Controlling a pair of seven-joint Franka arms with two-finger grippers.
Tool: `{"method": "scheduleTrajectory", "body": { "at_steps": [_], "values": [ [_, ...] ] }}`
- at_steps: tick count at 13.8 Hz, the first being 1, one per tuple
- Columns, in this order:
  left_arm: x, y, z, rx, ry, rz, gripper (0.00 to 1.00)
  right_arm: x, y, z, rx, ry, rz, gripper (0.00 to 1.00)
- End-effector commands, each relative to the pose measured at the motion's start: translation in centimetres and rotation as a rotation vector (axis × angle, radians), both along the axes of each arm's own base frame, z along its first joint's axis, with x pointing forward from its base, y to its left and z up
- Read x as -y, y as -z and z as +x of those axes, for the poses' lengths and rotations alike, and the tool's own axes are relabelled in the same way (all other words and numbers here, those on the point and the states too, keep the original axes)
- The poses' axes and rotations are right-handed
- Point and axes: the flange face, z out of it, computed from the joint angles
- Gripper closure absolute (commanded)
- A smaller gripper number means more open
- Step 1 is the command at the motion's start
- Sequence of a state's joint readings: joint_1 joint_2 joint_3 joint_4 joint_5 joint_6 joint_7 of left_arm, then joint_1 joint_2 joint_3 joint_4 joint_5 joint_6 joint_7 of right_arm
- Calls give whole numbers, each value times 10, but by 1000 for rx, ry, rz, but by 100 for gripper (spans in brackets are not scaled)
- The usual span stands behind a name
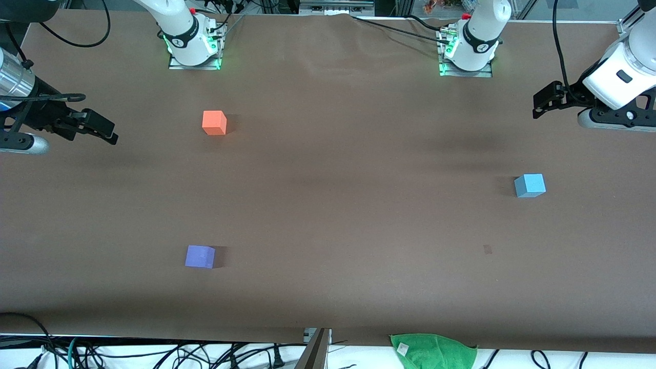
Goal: Place blue block between orange and purple blocks
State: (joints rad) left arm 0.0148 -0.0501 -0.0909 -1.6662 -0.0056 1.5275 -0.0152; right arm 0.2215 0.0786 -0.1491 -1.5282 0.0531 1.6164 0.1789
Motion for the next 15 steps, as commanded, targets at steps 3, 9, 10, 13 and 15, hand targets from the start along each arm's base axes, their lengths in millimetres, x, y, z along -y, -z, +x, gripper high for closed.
{"method": "scheduleTrajectory", "body": {
  "at_steps": [3,9,10,13,15],
  "values": [
    [0,-3,4,-6,6,-15,0,7,-6,2,11,2,7,1],
    [1,-2,4,-8,8,-16,0,7,-6,2,11,2,7,1],
    [1,-2,4,-8,8,-16,0,7,-6,2,11,2,7,1],
    [0,2,5,-18,6,-16,0,7,-6,2,9,2,7,1],
    [0,2,6,-18,5,-14,0,7,-6,2,11,2,7,1]
  ]
}}
